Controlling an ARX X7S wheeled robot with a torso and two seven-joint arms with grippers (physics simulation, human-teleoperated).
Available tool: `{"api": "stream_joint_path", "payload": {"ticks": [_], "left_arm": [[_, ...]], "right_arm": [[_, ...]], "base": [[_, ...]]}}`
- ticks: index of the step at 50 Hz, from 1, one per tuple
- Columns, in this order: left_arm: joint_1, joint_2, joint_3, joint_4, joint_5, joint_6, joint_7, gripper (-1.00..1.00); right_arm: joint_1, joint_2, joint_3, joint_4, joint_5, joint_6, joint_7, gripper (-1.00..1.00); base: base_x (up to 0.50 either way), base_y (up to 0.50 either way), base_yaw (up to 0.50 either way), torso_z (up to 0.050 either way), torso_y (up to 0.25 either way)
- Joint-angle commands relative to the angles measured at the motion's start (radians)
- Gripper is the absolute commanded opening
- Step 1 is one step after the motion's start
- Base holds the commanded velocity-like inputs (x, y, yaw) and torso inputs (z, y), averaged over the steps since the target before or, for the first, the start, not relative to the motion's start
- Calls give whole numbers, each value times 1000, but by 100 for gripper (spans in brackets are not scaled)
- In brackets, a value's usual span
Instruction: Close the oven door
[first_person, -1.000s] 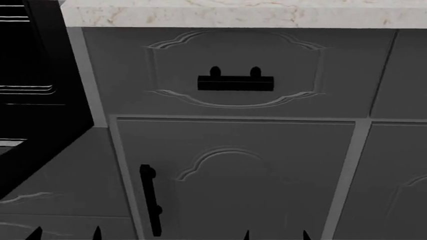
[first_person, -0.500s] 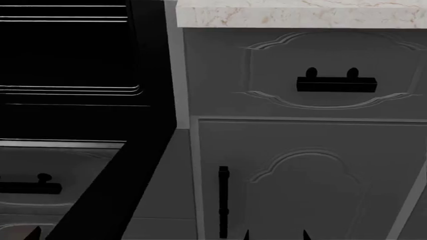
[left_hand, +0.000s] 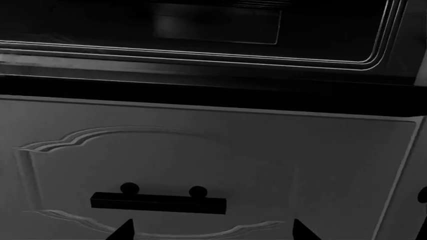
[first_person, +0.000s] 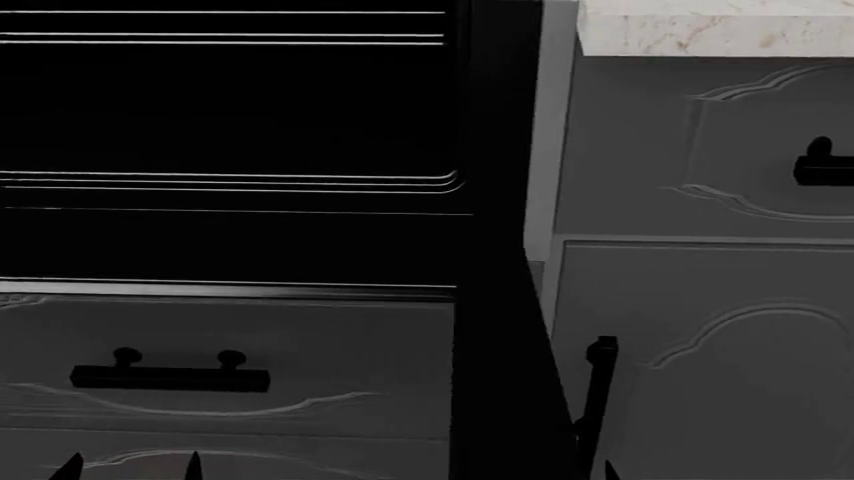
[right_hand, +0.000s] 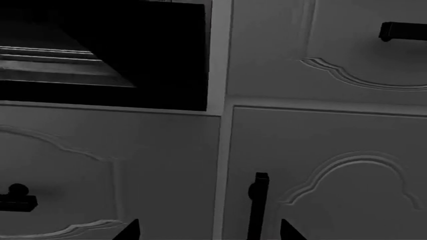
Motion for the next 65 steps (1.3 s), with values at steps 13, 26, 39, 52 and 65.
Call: {"api": "stream_joint_path", "payload": {"ticks": [13,26,39,52,65], "left_arm": [[-2,-6,11,-4,-1,5,-12,100],[-7,-10,16,-12,-4,8,-15,100],[-6,-15,21,-4,-10,4,-22,100],[-4,-21,25,1,-14,1,-27,100],[18,-94,-40,257,-185,-181,-58,100]], "right_arm": [[-1,9,-9,-5,12,-10,4,100],[2,11,-16,-1,16,-17,7,100],[-2,17,-18,-9,35,-25,0,100],[-11,22,-9,-17,41,-36,19,100],[-60,78,-10,-251,-1,73,80,100]], "base": [[0,500,0,0,0],[-1,500,0,0,0],[-1,439,0,0,0],[0,0,0,0,0],[0,0,0,0,0]]}}
